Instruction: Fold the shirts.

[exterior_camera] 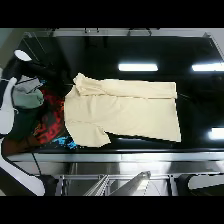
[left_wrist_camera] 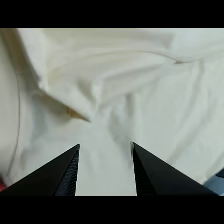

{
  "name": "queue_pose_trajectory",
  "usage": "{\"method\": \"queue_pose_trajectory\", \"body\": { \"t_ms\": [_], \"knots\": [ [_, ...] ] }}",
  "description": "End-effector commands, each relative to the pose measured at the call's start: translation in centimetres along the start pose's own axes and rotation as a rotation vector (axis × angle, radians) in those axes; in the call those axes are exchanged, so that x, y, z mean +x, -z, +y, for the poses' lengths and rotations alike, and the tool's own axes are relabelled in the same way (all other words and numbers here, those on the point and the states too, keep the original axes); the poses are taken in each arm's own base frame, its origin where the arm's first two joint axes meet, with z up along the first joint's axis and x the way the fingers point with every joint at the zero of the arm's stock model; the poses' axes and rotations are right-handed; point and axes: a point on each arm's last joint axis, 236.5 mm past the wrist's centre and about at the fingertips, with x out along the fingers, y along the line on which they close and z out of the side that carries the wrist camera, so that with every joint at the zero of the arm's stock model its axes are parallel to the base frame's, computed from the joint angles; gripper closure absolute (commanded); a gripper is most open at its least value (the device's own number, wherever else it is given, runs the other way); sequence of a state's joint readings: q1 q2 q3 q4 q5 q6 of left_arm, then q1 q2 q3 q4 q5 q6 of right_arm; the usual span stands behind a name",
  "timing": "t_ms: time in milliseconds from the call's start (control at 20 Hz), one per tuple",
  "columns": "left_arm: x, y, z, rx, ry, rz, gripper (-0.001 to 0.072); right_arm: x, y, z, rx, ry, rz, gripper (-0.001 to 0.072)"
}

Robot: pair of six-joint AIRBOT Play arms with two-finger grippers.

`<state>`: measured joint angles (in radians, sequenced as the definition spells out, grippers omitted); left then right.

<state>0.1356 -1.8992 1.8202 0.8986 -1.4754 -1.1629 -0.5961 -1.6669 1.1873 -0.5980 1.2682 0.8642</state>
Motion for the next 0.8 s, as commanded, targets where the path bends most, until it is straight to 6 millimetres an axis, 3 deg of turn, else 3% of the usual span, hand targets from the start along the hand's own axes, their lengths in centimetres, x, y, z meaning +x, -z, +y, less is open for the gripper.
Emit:
{"method": "queue_pose_trajectory", "body": {
  "t_ms": [0,150,300,400,550,750],
  "knots": [
    [-4.8,3.9,-0.5,-0.112,0.024,0.056,0.0362,-5.3,6.1,-2.8,0.108,0.151,0.138,0.0349],
    [-4.8,9.5,0.0,-0.200,0.032,0.057,0.0362,-6.4,12.9,-5.9,0.201,0.292,0.242,0.0343],
    [-3.3,15.9,0.8,-0.320,0.044,0.071,0.0361,-3.7,17.8,-6.3,0.269,0.260,0.301,0.0340],
    [-2.3,19.7,1.0,-0.406,0.064,0.093,0.0361,-1.3,19.2,-6.2,0.267,0.236,0.303,0.0340],
    [-0.8,23.6,1.0,-0.491,0.089,0.125,0.0361,1.5,20.2,-5.0,0.232,0.192,0.355,0.0347],
    [2.7,27.3,-0.2,-0.523,0.093,0.199,0.0361,4.1,19.2,-3.1,0.190,0.144,0.346,0.0356]
  ]
}}
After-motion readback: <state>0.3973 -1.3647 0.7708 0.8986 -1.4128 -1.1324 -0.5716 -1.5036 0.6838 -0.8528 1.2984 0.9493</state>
